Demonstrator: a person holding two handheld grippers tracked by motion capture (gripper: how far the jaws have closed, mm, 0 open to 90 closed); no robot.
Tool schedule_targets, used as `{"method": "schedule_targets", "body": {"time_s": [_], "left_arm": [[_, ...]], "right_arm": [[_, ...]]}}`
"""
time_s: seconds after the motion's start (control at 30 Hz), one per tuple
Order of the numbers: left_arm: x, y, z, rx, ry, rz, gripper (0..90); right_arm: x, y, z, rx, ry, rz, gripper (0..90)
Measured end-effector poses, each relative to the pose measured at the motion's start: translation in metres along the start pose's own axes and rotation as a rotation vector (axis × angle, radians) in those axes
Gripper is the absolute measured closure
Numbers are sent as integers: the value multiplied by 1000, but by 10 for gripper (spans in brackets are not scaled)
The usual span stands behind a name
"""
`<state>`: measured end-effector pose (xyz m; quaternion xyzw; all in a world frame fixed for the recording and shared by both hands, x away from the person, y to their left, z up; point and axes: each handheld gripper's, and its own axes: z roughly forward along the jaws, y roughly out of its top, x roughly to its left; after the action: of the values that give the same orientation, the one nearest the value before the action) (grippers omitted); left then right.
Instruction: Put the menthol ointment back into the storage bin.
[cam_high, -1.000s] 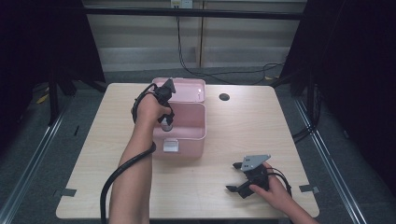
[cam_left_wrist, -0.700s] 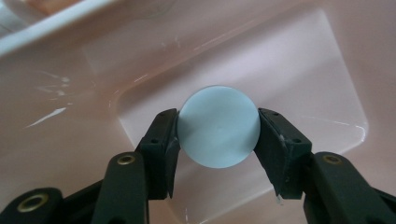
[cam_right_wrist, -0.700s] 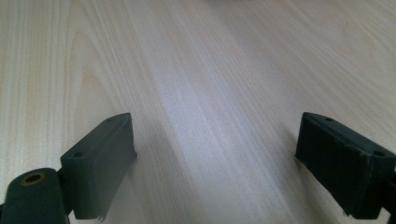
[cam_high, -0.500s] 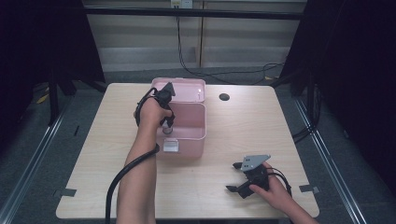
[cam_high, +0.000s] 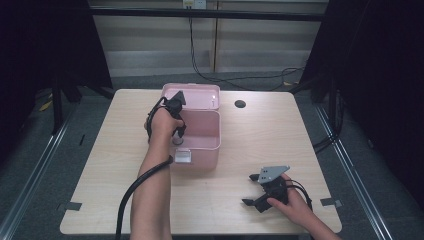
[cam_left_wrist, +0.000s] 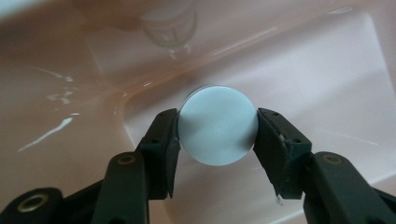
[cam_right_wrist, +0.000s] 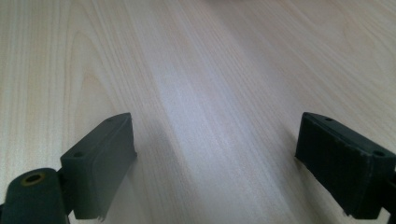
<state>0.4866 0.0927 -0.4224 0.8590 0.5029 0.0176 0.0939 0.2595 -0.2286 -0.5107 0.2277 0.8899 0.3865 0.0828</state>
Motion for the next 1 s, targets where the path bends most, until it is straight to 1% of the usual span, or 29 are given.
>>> {"method": "schedule_targets", "body": {"time_s": [0.03,0.07,0.13,0.17,0.2,0.27,0.4,0.47,0.53,0.6,0.63,0.73,0.8,0.93,1.0], "left_arm": [[0,0,1,-1,8,0,504],[1,0,2,-7,13,-12,503],[1,0,2,-12,7,-22,503],[1,0,1,-12,8,-22,504],[2,0,1,-16,13,-13,504],[2,1,0,-22,20,-24,504],[1,1,1,-36,23,-33,504],[1,2,1,-41,25,-27,504],[2,1,1,-32,20,-30,504],[2,2,0,-36,18,-34,504],[3,2,0,-39,19,-25,504],[2,2,0,-41,19,-38,504],[2,2,0,-49,20,-32,504],[1,3,0,-52,12,-38,503],[1,3,1,-58,18,-32,503]], "right_arm": [[0,0,0,0,0,0,110],[0,0,0,0,0,0,110],[0,0,0,0,0,0,110],[0,0,0,0,0,0,110],[0,0,0,0,0,0,110],[0,0,0,0,0,0,110],[0,0,0,0,0,0,110],[0,0,0,0,0,0,110],[0,0,0,0,0,0,110],[0,0,0,0,0,0,110],[0,0,0,0,0,0,110],[0,0,0,0,0,0,110],[0,0,0,0,0,0,110],[0,0,0,0,-1,-1,110],[0,0,0,0,0,0,110]]}}
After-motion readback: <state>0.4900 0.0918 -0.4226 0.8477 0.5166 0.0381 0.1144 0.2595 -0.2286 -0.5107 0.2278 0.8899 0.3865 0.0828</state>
